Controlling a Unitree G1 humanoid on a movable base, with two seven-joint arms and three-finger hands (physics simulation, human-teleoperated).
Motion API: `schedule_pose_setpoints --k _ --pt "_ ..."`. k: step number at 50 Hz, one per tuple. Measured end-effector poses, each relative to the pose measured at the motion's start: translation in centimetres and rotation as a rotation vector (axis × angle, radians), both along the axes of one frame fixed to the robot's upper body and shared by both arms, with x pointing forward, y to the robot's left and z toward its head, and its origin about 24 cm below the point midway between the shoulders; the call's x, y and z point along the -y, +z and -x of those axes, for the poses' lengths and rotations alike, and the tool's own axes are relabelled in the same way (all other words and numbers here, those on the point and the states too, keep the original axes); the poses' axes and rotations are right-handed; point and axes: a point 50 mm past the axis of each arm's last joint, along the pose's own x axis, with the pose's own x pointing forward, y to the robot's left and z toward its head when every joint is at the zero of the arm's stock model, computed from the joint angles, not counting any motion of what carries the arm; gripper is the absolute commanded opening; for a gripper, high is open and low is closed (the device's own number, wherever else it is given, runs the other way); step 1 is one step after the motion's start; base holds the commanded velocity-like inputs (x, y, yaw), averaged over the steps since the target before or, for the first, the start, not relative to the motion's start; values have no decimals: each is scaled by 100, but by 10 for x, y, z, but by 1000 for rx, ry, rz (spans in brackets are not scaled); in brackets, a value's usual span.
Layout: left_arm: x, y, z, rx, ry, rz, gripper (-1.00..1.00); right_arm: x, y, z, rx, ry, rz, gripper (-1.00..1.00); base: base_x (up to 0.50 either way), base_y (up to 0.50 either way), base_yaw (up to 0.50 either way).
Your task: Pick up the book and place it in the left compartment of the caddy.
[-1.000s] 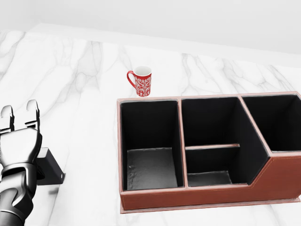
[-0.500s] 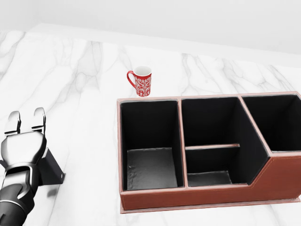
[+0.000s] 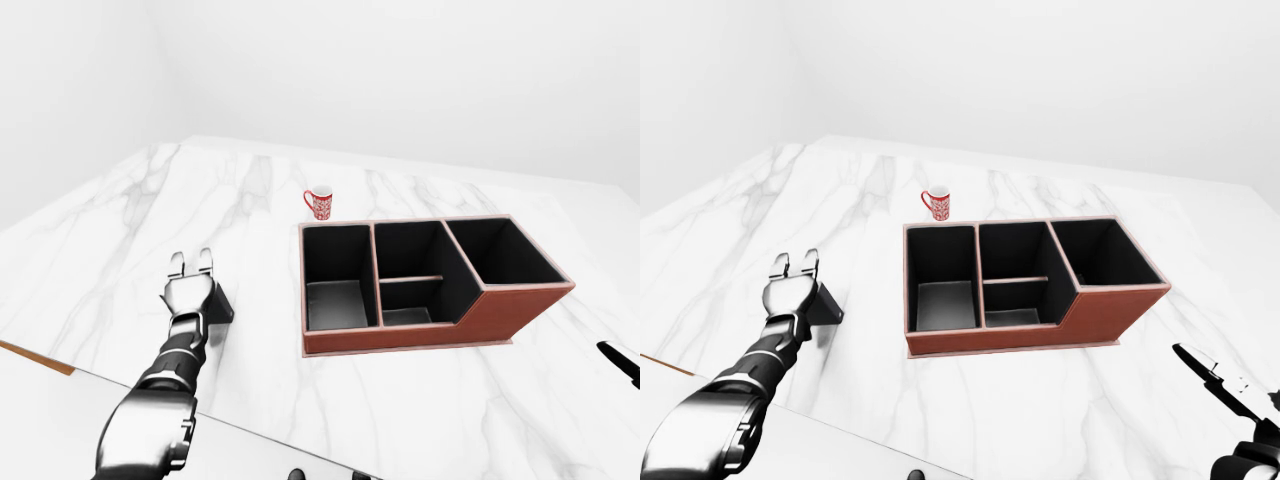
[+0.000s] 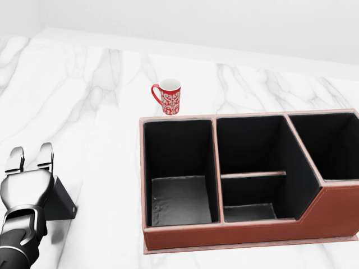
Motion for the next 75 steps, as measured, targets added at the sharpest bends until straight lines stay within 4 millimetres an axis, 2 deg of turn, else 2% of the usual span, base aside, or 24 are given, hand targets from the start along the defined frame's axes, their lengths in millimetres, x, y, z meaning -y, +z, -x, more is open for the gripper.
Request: schedule_pose_setpoints --k 17,18,19,20,21,29,36,59,75 --pt "0 1 -1 -12 -2 -5 100 0 1 0 -1 -1 4 100 0 0 0" --pt "0 1 -1 -13 -3 -5 29 0 0 0 -1 -1 4 100 0 0 0" --pt "0 1 -1 -14 -3 -5 29 0 0 0 -1 -1 3 100 0 0 0" --pt "0 1 -1 -15 -3 -6 -69 0 0 0 -2 -1 3 100 0 0 0" --pt "0 1 -1 -16 -3 -6 -100 0 0 0 -2 -1 3 100 0 0 0" --pt "-3 8 -5 2 -24 -52 -100 0 0 0 -5 -2 3 100 0 0 0" --pt "-6 2 0 -16 -6 -39 -100 0 -1 0 -10 -3 3 100 0 0 0" --pt "-6 2 1 -3 -12 -39 -100 0 -3 -1 -14 -3 4 100 0 0 0" --pt "-10 6 3 73 31 44 -100 -1 -3 -1 -16 2 8 100 0 0 0"
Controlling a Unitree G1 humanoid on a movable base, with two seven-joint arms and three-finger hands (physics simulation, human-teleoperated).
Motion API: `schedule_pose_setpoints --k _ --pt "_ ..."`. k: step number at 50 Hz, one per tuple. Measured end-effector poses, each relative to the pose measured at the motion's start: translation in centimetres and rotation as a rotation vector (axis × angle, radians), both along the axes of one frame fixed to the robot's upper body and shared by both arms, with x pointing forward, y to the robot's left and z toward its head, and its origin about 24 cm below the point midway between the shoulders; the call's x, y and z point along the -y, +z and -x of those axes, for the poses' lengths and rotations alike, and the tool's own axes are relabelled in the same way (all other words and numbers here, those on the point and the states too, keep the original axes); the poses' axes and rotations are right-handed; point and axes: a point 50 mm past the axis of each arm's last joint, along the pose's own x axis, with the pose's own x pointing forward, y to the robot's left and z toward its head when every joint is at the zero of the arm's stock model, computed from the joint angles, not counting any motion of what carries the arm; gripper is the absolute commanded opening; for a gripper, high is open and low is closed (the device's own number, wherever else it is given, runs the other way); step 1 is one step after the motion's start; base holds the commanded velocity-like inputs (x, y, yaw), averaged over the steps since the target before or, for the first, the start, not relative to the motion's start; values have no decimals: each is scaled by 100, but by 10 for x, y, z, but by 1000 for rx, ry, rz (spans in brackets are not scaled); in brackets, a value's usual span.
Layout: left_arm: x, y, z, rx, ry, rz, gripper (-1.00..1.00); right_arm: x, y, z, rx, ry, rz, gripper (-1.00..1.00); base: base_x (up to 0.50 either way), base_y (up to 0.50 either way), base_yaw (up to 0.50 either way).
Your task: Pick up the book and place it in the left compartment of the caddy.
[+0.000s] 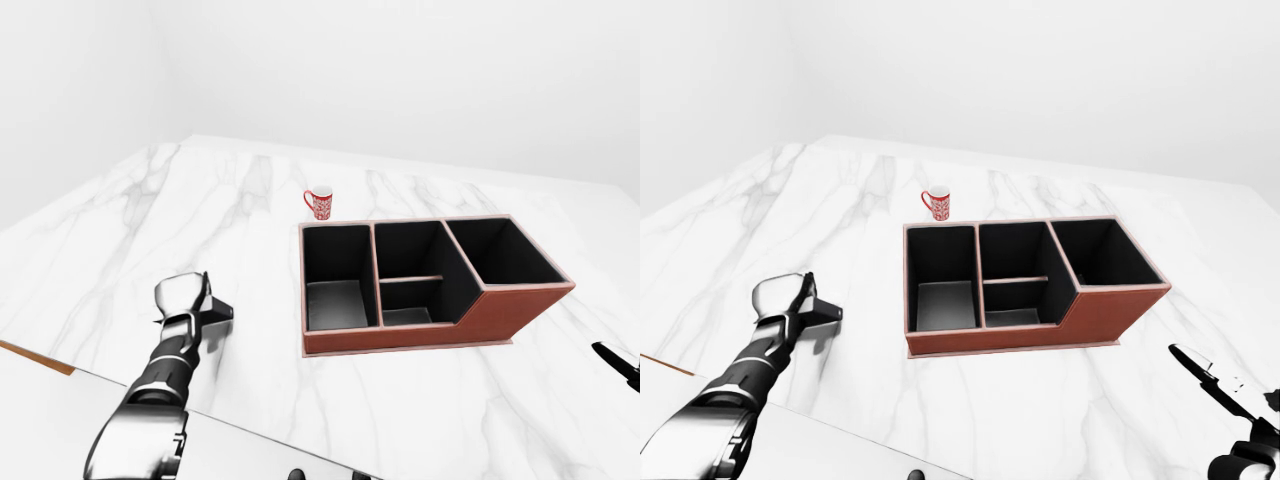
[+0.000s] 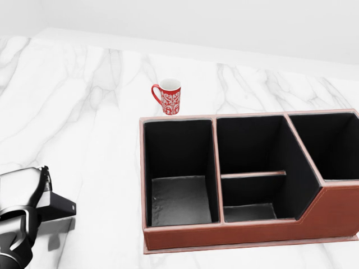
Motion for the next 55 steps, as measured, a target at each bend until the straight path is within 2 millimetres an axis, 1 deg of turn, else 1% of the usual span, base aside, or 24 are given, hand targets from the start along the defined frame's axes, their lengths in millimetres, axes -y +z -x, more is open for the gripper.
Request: schedule_pose_setpoints --k 8,17,35,47,55 --pt "2 9 8 136 -16 38 -100 -1 0 0 -1 4 2 100 0 0 0" --pt "7 24 19 264 -47 28 -100 -1 0 0 -3 7 2 100 0 0 0" --pt "23 67 54 526 -106 -77 -100 -1 0 -1 -3 11 3 100 0 0 0" --pt "41 96 82 683 -125 -131 -100 -2 0 -1 -5 13 5 100 0 0 0" --pt "61 122 96 767 -160 -157 -100 -2 -1 -1 -7 13 7 100 0 0 0"
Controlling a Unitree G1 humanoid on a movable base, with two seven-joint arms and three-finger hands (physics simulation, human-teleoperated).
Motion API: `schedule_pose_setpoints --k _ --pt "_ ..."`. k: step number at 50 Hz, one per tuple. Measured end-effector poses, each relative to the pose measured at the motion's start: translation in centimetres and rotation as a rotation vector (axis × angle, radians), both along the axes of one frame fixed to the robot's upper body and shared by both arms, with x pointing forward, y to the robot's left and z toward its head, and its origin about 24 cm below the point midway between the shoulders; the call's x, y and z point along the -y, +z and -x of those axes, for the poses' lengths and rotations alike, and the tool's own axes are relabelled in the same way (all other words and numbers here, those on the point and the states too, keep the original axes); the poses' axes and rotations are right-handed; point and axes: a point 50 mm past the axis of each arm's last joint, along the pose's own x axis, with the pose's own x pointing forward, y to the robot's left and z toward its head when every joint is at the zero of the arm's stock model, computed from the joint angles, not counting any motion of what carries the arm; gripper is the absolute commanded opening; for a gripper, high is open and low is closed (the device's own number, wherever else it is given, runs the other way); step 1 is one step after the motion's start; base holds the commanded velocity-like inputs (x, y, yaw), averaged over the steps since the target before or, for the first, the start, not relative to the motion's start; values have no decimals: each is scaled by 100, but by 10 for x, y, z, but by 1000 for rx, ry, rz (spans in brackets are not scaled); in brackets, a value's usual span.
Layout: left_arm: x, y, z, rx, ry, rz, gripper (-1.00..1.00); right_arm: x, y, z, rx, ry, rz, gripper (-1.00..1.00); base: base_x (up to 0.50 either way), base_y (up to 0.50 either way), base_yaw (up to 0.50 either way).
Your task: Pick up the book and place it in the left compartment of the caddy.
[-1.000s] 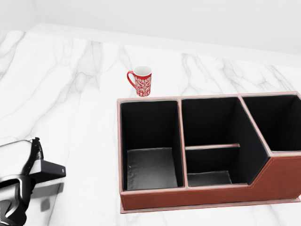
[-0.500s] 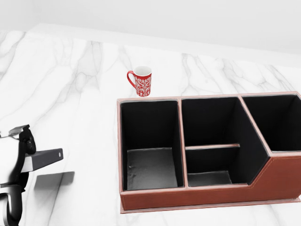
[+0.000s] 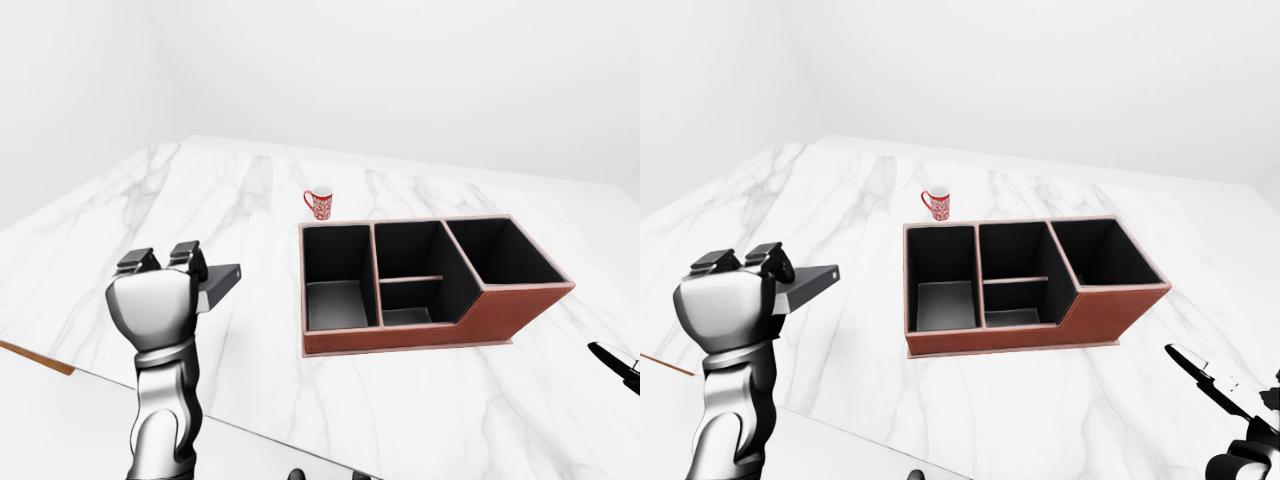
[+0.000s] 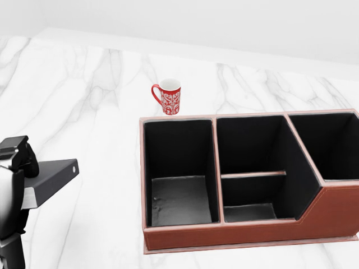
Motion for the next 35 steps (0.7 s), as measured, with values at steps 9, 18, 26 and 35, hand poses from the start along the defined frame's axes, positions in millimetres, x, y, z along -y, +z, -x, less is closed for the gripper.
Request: schedule_pose_setpoints --k 9,18,26,35 --pt "16 21 12 52 -19 -14 -100 0 0 0 -1 1 1 100 0 0 0" --pt "30 32 19 72 -42 -26 -100 0 0 0 -2 2 1 100 0 0 0" --pt "44 38 24 82 -68 -40 -100 0 -1 0 -3 2 -1 100 0 0 0" --pt "66 41 30 87 -117 -71 -100 0 -1 0 -2 3 -2 100 0 0 0"
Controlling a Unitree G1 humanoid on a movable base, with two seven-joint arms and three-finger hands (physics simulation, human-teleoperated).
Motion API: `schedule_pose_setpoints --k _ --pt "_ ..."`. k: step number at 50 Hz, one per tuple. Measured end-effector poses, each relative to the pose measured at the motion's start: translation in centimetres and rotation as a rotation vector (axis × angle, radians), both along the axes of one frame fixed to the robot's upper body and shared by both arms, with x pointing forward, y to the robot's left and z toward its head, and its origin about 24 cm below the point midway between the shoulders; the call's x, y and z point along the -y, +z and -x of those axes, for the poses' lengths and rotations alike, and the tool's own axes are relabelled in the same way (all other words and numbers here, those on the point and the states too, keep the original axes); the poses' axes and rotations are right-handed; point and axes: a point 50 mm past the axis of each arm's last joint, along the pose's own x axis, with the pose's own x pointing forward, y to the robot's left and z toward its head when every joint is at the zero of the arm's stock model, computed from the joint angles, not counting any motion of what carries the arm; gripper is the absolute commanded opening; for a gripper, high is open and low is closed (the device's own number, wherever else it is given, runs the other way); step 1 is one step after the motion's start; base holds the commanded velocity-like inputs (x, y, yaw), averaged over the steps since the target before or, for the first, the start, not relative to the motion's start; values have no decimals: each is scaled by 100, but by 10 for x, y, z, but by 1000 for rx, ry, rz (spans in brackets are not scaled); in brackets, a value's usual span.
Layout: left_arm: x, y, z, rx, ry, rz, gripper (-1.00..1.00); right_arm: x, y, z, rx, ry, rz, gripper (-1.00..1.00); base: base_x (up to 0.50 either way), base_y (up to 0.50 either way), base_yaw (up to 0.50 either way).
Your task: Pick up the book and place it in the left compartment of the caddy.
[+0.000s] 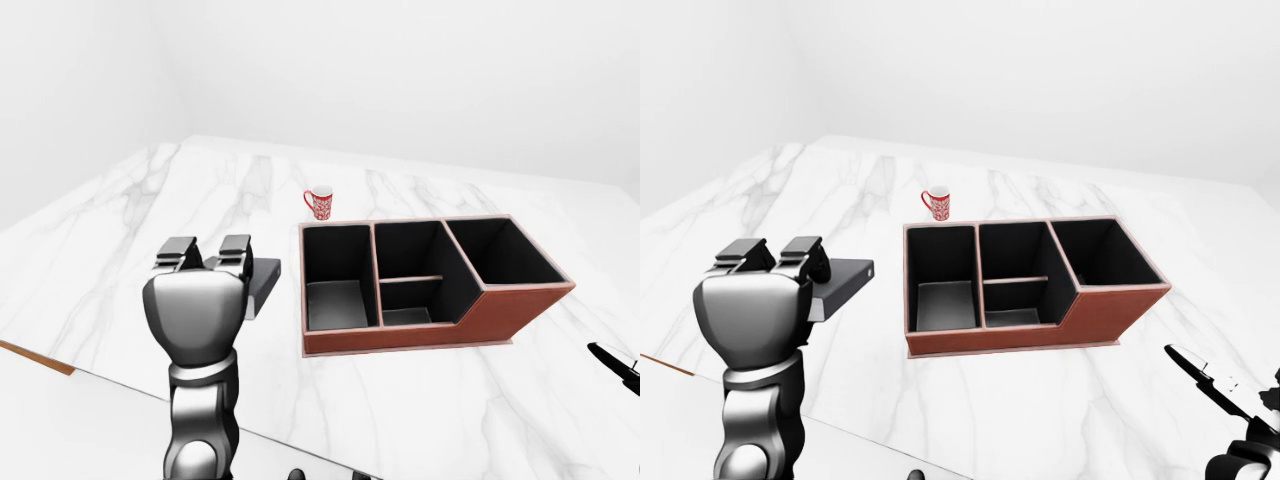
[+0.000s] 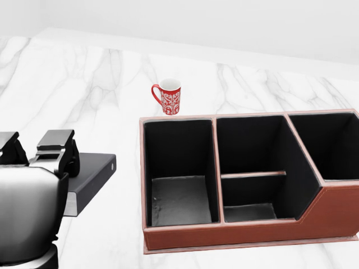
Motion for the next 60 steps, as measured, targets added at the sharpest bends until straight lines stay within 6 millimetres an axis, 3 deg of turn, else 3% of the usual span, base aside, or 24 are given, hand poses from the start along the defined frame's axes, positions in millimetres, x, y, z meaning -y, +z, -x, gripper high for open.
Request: schedule_pose_setpoints --k 20,40,60 --pt "37 13 15 22 -92 -55 -100 0 1 0 2 4 0 100 0 0 0" --pt "83 -1 28 17 -277 -163 -100 -1 2 -1 2 6 -1 100 0 0 0" --pt "99 -7 39 25 -379 -195 -100 -1 1 0 1 4 -3 100 0 0 0"
